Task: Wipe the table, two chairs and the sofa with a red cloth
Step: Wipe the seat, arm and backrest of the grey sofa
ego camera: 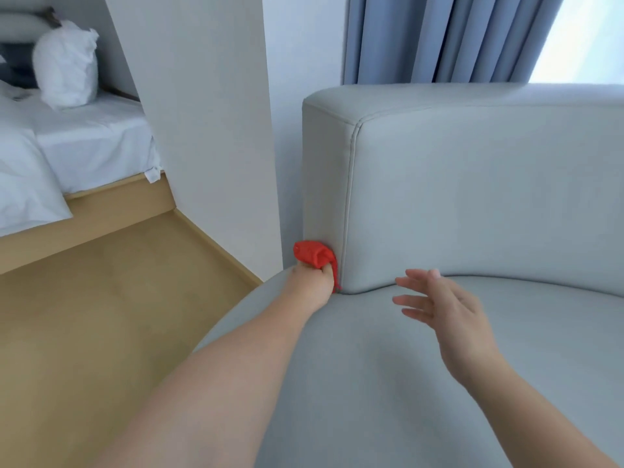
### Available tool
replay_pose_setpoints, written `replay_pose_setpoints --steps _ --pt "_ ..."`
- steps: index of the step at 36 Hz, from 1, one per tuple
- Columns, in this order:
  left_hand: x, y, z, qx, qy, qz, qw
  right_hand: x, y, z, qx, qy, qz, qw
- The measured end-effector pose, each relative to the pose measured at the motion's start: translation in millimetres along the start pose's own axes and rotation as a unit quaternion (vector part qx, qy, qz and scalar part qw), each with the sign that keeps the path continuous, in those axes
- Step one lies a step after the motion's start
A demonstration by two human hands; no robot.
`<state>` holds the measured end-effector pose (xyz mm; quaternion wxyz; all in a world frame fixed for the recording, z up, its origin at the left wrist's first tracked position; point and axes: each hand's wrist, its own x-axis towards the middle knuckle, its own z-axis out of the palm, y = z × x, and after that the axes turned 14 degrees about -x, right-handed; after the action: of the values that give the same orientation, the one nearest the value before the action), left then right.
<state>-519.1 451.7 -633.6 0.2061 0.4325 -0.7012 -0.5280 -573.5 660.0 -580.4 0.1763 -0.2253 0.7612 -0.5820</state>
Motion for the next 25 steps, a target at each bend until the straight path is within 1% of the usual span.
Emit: replay_pose_setpoints --steps 2,4,6,7,9,10,12,15,18,19,20,23,25 --pt "-10.4 0.2 4.1 0.005 -0.006 0.062 0.998 -9.5 -5.5 -0.8 -0.024 -0.012 -0.006 1.000" --pt "-20.5 7.5 5.3 -0.044 -0.006 0.119 0.992 -18.7 -10.4 -3.6 -0.049 -0.025 -0.004 0.998" --pt "-48.9 34.2 -8.0 -0.077 0.000 0.138 0.987 -22.7 -14.2 -3.3 -0.069 -0.041 -0.003 0.997" --pt "-60.6 45.8 -13.9 -0.071 -0.010 0.137 0.988 -25.1 -19.4 -4.5 -0.077 -0.048 -0.002 0.996" --pt "-71.9 59.0 -24.3 0.000 -0.015 0.149 0.989 -28.8 -32.3 -5.3 -0.091 -0.059 -0.001 0.994" --pt "-77.6 65.2 -29.3 0.027 -0.016 0.169 0.985 -31.0 -40.1 -4.6 -0.092 -0.062 -0.007 0.994" --pt "-88.7 75.3 -37.1 0.035 -0.027 0.198 0.979 -35.2 -56.2 -1.2 -0.080 -0.055 -0.032 0.995" --pt "-113.4 88.5 -42.1 0.007 -0.051 0.230 0.972 -40.5 -76.3 5.5 -0.073 -0.051 -0.072 0.993" --pt "-135.6 98.3 -36.4 -0.071 -0.108 0.251 0.959 -47.9 -84.9 12.5 -0.037 -0.093 -0.074 0.992" --pt "-142.0 100.3 -32.7 -0.092 -0.130 0.257 0.953 -48.5 -83.7 13.9 -0.022 -0.095 -0.074 0.992" --pt "-147.9 101.2 -29.3 -0.108 -0.152 0.266 0.946 -49.7 -82.2 13.1 -0.011 -0.086 -0.074 0.994" --pt "-158.0 103.0 -26.2 -0.148 -0.204 0.280 0.926 -53.1 -80.1 1.1 0.016 -0.015 -0.071 0.997" --pt "-157.6 104.3 -29.9 -0.171 -0.222 0.281 0.918 -54.1 -81.5 -11.1 0.022 0.003 -0.076 0.997"
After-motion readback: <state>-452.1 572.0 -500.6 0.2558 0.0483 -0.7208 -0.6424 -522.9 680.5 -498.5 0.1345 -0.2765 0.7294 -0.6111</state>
